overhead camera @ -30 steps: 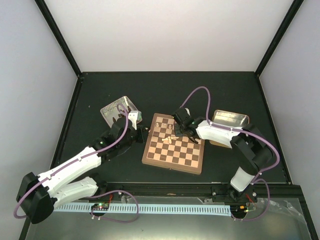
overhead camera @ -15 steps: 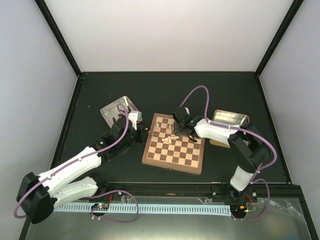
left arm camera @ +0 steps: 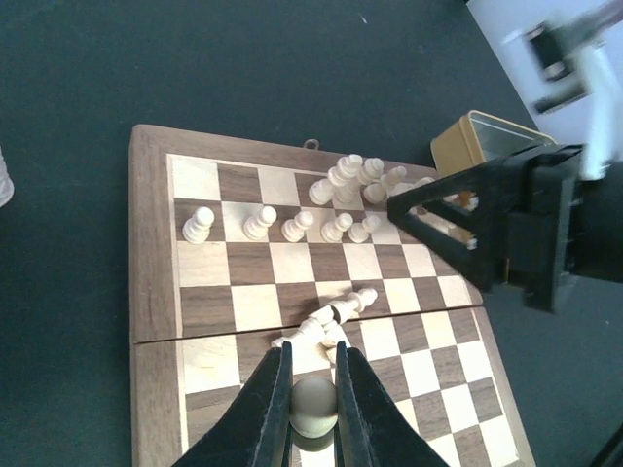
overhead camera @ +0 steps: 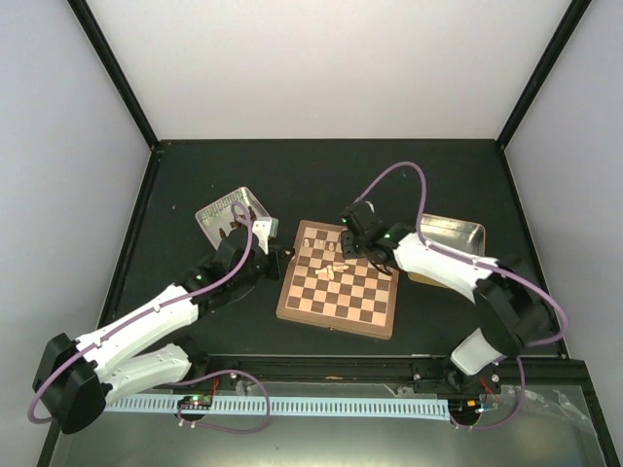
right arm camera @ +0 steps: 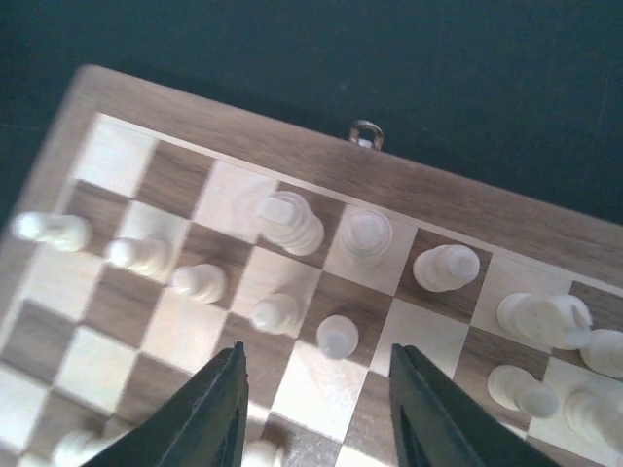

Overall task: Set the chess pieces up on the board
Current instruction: Place the chess piece on the chessboard.

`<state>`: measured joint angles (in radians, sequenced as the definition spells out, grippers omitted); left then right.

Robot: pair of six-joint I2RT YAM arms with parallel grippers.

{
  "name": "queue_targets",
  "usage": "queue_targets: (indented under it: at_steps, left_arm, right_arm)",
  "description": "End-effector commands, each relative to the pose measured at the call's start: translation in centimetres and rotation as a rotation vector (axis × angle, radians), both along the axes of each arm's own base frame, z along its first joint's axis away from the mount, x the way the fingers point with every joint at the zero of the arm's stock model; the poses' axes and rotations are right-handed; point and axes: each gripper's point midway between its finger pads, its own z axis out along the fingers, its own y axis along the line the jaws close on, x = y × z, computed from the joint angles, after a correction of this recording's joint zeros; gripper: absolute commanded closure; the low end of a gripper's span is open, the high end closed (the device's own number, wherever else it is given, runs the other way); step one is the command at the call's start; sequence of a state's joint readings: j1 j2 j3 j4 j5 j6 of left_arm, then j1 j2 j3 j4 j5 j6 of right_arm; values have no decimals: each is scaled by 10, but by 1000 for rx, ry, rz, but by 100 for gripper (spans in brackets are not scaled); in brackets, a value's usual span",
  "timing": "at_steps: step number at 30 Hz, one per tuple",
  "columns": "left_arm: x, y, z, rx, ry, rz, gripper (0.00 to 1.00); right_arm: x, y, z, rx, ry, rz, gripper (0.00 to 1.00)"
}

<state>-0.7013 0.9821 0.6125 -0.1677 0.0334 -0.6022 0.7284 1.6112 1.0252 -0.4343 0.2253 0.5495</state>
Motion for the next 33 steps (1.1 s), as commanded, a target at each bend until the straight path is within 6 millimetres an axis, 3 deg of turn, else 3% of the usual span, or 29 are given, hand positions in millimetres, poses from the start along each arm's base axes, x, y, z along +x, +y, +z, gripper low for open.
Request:
queue_targets:
  at_steps: [1,11,18,26,33]
  left_arm:
    - [-1,-11,15,-51,-20,-51,97]
    - [-21,-50,58,-310,69,-218,95]
    - [-37,-72,80,-514,206,-309,95]
    - [-43,-82,97,-648,300,-344,94]
    - [-47,-83,97,-660,336,-349,94]
  right_arm:
    - [-11,1,36,111,-60,33,55]
    - [-74,38,99,482,-256,456,46]
    - [-116,50,148,663,-395,671,40]
    - [-132,57,156,625,-426,755,41]
    - [-139,64,159,595,-424,811,52]
